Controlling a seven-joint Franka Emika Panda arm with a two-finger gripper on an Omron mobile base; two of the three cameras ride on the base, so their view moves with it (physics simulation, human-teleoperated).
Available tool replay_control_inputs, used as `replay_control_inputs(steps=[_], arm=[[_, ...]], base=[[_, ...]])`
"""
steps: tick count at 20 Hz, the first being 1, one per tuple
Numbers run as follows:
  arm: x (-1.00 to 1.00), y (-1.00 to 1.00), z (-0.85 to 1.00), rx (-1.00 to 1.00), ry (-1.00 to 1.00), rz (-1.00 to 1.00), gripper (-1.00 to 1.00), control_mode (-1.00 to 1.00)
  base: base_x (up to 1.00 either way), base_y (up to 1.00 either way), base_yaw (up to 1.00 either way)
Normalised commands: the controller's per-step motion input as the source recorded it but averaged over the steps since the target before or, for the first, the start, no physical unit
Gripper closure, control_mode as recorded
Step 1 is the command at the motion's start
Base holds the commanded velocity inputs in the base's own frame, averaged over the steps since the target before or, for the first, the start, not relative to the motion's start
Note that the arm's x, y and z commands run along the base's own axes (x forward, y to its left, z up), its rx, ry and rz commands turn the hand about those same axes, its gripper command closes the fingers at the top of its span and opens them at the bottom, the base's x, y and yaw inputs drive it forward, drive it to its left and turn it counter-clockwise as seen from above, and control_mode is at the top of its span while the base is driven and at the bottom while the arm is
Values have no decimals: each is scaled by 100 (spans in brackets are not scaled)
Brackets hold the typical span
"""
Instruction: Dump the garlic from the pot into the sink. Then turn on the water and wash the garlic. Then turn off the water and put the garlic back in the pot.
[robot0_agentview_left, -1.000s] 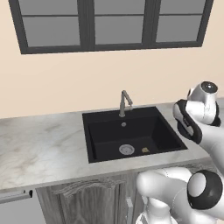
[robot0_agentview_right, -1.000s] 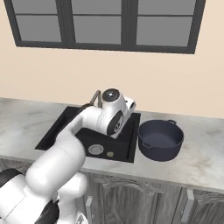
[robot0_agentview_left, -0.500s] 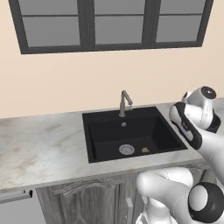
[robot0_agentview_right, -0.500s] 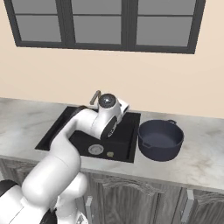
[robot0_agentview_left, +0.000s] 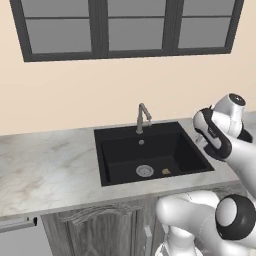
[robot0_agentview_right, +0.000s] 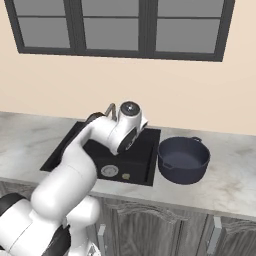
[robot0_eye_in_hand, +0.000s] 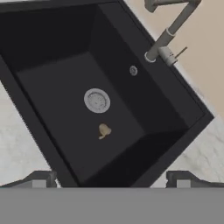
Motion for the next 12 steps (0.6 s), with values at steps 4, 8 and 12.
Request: replay_control_inputs(steps=[4,8,12], arm=[[20,38,0,13,0,-5,-100,-100],[17,35,0,10,0,-11,-100,-100],[15,20,-3,9,0,-16,-100,-100]], base=[[0,0,0],[0,0,0],[0,0,0]])
